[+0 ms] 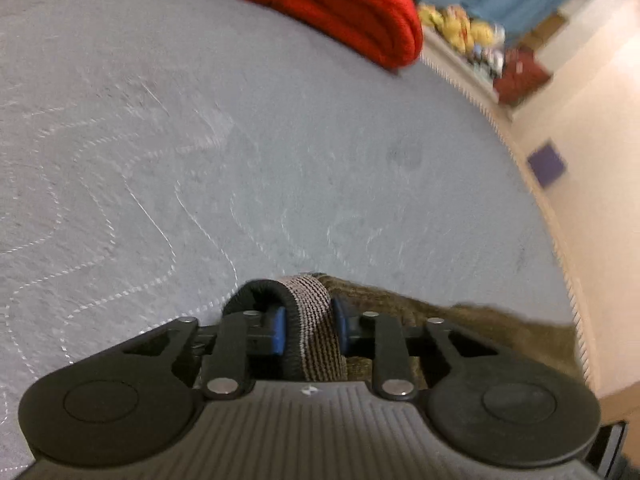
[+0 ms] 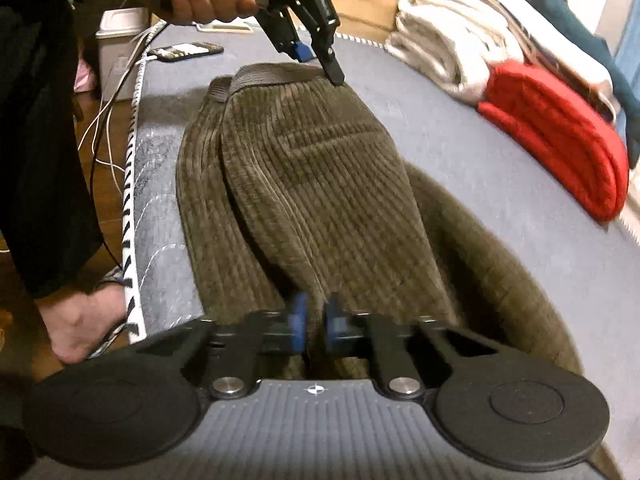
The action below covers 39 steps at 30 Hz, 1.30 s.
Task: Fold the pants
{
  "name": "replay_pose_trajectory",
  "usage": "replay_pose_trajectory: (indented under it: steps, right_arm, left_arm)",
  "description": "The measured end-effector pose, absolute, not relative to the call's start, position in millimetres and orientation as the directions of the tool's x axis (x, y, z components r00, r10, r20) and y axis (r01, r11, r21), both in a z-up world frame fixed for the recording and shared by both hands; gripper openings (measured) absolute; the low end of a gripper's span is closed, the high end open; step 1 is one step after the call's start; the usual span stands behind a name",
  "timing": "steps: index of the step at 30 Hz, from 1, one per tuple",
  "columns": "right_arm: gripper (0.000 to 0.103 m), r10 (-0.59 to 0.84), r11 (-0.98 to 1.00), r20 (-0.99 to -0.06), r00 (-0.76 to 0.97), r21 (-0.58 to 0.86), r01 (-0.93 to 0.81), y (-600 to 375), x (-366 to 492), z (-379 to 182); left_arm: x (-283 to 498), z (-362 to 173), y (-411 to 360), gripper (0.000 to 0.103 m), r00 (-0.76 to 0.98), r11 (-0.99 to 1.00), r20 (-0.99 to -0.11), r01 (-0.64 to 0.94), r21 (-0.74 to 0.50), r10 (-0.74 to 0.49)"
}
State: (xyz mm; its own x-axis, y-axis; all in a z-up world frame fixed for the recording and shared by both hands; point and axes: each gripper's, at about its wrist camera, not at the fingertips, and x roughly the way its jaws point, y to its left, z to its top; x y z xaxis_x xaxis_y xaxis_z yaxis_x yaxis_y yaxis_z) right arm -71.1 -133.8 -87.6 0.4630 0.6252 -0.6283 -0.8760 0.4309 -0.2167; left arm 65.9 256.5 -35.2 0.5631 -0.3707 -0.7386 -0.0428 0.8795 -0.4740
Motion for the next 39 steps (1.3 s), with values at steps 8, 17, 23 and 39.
replay_pose_trajectory:
  steps: [8,17,23,39]
  right_arm:
    - [0.007,0.713,0.256,-0.626,0.315,-0.185,-0.949,-112.0,-101.8,-66.6]
    - [0.045,0.705,0.451,-0.580,0.407,-0.075,-0.889,-147.1,-98.9,-62.2]
    - [0.048,0.505,0.640,-0.734,0.454,-0.034,-0.767,-180.2,-76.1,-93.3]
    - [0.051,0.076,0.994,-0.725,0.684,0.111,0.007,-426.8,-74.5,-75.3]
  left_arm:
    - [55.9,-40.8,279.8,0.026,0.500,0.902,-0.829,-0.190,-0.387,-0.250]
    - [38.5,13.0,235.7,0.031,0.691,0.971,-0.694,0.054,-0.231,-0.203]
    - [55.1,-41.3,174.2,0.025,0.464,0.977,-0.881,0.215,0.010,-0.093]
    - [56.7,-19.1,-33.2,0.029,0.511,0.751,-0.721,0.660,-0.021,-0.469]
